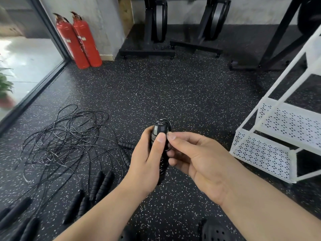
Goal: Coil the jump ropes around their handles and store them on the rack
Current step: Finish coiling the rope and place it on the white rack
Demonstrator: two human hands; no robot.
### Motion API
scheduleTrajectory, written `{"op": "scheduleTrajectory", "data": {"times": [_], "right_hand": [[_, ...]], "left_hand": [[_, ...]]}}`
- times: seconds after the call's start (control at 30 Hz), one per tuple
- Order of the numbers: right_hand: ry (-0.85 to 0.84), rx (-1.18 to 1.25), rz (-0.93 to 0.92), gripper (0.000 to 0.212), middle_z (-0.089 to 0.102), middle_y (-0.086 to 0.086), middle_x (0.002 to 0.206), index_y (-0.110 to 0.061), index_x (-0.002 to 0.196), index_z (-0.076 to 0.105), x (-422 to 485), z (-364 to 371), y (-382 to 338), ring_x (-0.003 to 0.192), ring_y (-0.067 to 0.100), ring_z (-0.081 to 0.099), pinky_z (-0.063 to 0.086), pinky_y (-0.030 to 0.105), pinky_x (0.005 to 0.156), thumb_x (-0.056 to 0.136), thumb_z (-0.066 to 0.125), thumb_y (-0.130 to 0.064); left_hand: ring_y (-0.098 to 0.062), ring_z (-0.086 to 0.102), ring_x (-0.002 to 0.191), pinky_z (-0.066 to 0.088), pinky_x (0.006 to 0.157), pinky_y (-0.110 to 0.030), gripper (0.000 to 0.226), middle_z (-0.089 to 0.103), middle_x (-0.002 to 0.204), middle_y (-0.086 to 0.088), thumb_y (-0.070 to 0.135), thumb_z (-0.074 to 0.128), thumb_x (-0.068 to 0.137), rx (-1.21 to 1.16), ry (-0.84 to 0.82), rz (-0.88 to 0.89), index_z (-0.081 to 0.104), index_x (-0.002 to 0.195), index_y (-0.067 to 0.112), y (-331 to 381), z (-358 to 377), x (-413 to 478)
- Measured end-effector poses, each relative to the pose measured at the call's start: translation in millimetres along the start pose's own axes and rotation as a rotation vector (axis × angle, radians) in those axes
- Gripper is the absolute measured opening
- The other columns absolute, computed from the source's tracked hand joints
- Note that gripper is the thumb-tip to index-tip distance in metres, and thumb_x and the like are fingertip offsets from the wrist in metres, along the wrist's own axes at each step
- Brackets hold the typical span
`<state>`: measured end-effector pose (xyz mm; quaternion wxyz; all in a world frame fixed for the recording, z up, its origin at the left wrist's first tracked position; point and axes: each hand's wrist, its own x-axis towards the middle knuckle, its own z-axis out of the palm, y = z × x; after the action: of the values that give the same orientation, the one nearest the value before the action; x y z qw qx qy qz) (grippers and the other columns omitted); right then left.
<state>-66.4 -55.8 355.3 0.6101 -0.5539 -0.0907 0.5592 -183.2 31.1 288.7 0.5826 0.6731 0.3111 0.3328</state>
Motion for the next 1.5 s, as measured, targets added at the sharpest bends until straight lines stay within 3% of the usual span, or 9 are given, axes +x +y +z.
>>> {"op": "scheduleTrajectory", "data": {"times": [0.4, 0.57, 0.73, 0.9, 1.03, 1.2, 1.27, 1.4, 1.5], "right_hand": [[-0.018, 0.05, 0.051, 0.021, 0.068, 0.01, 0.087, 0.001, 0.107, 0.079, -2.3, 2.0, -2.0, 0.074, 0.017, 0.065, 0.059, 0.03, 0.066, 0.094, 0.078, -0.016], [-0.001, 0.076, 0.039, 0.025, 0.068, 0.01, 0.087, 0.001, 0.113, 0.078, 0.3, 0.6, -2.0, 0.071, 0.017, 0.064, 0.059, 0.03, 0.064, 0.096, 0.077, -0.016], [0.034, 0.044, -0.019, 0.02, 0.069, 0.007, 0.085, -0.002, 0.109, 0.08, 1.0, -0.9, -3.5, 0.071, 0.014, 0.064, 0.059, 0.029, 0.063, 0.095, 0.078, -0.017], [0.002, -0.056, -0.075, 0.014, 0.067, 0.004, 0.079, -0.004, 0.097, 0.081, 2.1, -1.3, 0.0, 0.072, 0.014, 0.063, 0.057, 0.029, 0.065, 0.094, 0.079, -0.018], [-0.027, -0.08, -0.105, 0.011, 0.067, 0.005, 0.081, -0.006, 0.095, 0.081, 1.9, -1.4, 1.4, 0.073, 0.014, 0.061, 0.056, 0.03, 0.066, 0.095, 0.077, -0.016], [0.014, -0.053, -0.083, 0.014, 0.066, 0.005, 0.079, -0.002, 0.097, 0.079, 6.2, -2.7, -0.7, 0.071, 0.016, 0.06, 0.055, 0.03, 0.062, 0.095, 0.077, -0.016], [-0.009, -0.103, -0.137, 0.012, 0.066, 0.004, 0.079, -0.004, 0.097, 0.078, 4.1, -2.0, -1.1, 0.071, 0.015, 0.06, 0.055, 0.031, 0.063, 0.097, 0.075, -0.016], [0.027, -0.441, -0.453, 0.01, 0.072, 0.002, 0.08, -0.014, 0.096, 0.073, -2.4, 0.2, 4.2, 0.071, 0.016, 0.067, 0.06, 0.03, 0.068, 0.104, 0.067, -0.016], [0.099, -0.477, -0.506, 0.011, 0.073, 0.003, 0.081, -0.019, 0.096, 0.073, 0.2, -1.3, 6.5, 0.072, 0.015, 0.07, 0.061, 0.032, 0.068, 0.105, 0.066, -0.018]], "left_hand": [[-0.005, 0.062, 0.088, 0.05, 0.082, -0.02, 0.036, 0.068, 0.092, 0.012, 0.048, 0.044, 0.106, -0.057, 0.009, -0.001, 0.064, 0.111, 0.018, 3.1, 4.6, -1.6], [-0.007, 0.065, 0.096, 0.052, 0.087, -0.023, 0.039, 0.071, 0.099, 0.009, 0.049, 0.045, 0.106, -0.087, 0.0, -0.034, 0.066, 0.115, 0.017, 1.9, 5.2, -2.6], [-0.006, 0.068, 0.103, 0.051, 0.09, -0.02, 0.04, 0.074, 0.109, 0.008, 0.048, 0.044, 0.107, -0.055, -0.01, -0.016, 0.066, 0.123, 0.019, 2.0, 7.0, -4.7], [-0.008, 0.061, 0.086, 0.051, 0.079, -0.022, 0.042, 0.067, 0.09, 0.01, 0.053, 0.043, 0.106, -0.113, 0.002, -0.041, 0.065, 0.108, 0.018, 6.0, 5.2, -2.8], [-0.008, 0.058, 0.083, 0.051, 0.078, -0.027, 0.042, 0.064, 0.087, 0.009, 0.059, 0.044, 0.106, -0.178, -0.004, -0.098, 0.066, 0.097, 0.024, 6.8, 7.5, -4.1], [-0.004, 0.06, 0.084, 0.051, 0.079, -0.022, 0.035, 0.067, 0.09, 0.013, 0.051, 0.043, 0.107, -0.142, -0.033, -0.063, 0.066, 0.103, 0.025, 6.6, 6.5, -4.5], [-0.007, 0.059, 0.081, 0.05, 0.077, -0.023, 0.04, 0.066, 0.087, 0.009, 0.053, 0.043, 0.109, -0.178, -0.039, -0.069, 0.064, 0.102, 0.02, 7.4, 6.7, -4.5], [-0.006, 0.056, 0.066, 0.049, 0.066, -0.018, 0.044, 0.061, 0.071, 0.007, 0.047, 0.041, 0.104, -0.246, 0.009, -0.078, 0.056, 0.089, 0.009, 17.0, 9.8, -3.3], [-0.007, 0.065, 0.08, 0.052, 0.076, -0.019, 0.051, 0.071, 0.084, 0.005, 0.058, 0.042, 0.099, -0.221, 0.062, -0.078, 0.067, 0.099, 0.014, 12.2, 5.9, -2.0]]}}
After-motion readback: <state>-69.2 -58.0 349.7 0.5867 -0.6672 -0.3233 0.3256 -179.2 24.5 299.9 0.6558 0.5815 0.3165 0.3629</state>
